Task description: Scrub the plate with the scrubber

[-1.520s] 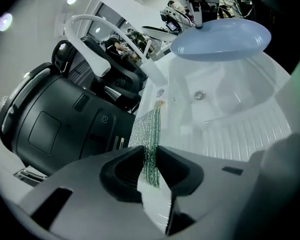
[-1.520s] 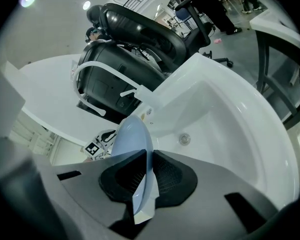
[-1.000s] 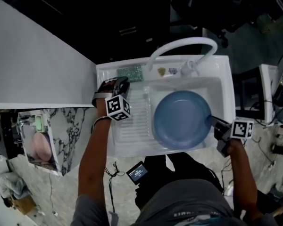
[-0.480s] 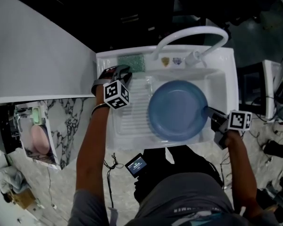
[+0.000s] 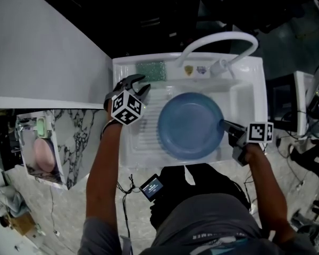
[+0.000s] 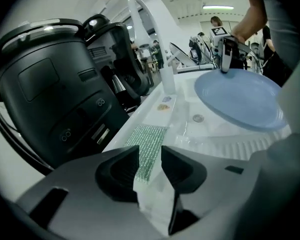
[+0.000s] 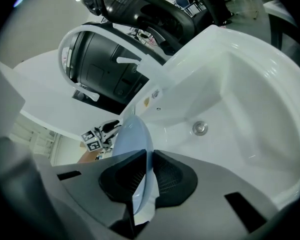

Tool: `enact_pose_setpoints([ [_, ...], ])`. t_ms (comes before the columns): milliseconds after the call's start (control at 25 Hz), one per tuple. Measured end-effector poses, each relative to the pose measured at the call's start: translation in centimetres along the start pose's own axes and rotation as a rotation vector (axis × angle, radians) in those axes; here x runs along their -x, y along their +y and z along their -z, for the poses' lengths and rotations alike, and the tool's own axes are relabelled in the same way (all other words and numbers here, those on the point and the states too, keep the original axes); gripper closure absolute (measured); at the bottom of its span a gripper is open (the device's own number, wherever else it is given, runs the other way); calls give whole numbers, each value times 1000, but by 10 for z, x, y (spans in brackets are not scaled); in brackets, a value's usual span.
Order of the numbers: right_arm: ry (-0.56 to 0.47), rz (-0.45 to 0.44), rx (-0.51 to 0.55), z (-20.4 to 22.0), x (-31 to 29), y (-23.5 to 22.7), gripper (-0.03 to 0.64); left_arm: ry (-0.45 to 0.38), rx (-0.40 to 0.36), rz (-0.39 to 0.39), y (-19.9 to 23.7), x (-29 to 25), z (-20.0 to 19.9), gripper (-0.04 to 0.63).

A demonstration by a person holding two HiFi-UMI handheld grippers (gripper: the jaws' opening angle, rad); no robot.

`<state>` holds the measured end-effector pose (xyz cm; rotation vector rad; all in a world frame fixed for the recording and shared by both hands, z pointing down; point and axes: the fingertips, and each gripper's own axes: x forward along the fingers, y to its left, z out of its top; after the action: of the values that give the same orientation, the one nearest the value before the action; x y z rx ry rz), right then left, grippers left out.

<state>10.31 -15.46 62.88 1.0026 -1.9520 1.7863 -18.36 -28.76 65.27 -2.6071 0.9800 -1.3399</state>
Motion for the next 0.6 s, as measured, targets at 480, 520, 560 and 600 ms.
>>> enact_pose_setpoints([
  [480,72,-52,-14,35,-70,24,552,-217,164,-159,4,109,-27,568],
  [520,73,-45,-27,37,-76,23,552,-237,180,-179,5,123,-31,572],
  [560,71,-38,-42,39,-81,22,552,-256,198,-199,6,137,-34,575],
  [600,67,-30,-58,41,-86,20,552,-275,216,-218,6,150,-36,577],
])
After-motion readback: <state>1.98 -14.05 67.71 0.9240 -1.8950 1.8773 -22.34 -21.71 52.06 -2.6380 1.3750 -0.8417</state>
